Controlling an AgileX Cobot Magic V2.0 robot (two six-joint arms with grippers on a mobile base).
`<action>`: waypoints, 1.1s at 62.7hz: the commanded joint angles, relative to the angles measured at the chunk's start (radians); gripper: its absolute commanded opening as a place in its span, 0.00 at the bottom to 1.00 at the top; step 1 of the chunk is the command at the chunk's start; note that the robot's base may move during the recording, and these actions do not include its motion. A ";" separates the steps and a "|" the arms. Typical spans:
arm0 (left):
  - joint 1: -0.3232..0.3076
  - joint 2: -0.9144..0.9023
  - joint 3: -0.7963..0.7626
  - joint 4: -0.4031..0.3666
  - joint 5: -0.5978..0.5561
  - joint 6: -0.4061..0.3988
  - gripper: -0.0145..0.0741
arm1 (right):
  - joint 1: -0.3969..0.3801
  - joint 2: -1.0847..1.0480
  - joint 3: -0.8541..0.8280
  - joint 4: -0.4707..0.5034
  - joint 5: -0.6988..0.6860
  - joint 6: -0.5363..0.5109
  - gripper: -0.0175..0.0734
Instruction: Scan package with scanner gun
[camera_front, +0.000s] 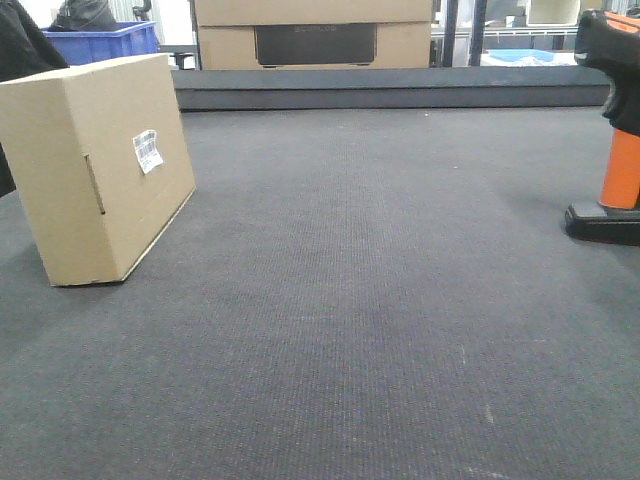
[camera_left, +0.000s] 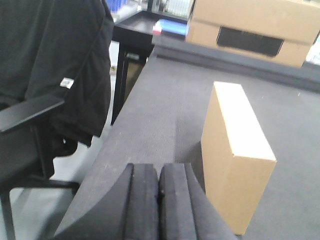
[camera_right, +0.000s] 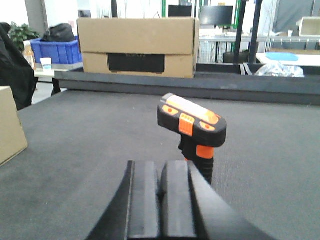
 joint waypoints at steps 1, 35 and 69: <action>0.001 -0.009 0.002 0.000 -0.012 0.008 0.05 | 0.000 -0.008 -0.008 -0.004 -0.009 -0.008 0.01; 0.001 -0.009 0.002 0.000 -0.012 0.008 0.05 | -0.002 -0.008 0.027 -0.015 -0.036 -0.008 0.01; 0.001 -0.009 0.002 0.004 -0.014 0.008 0.05 | -0.220 -0.008 0.248 -0.036 -0.305 -0.008 0.01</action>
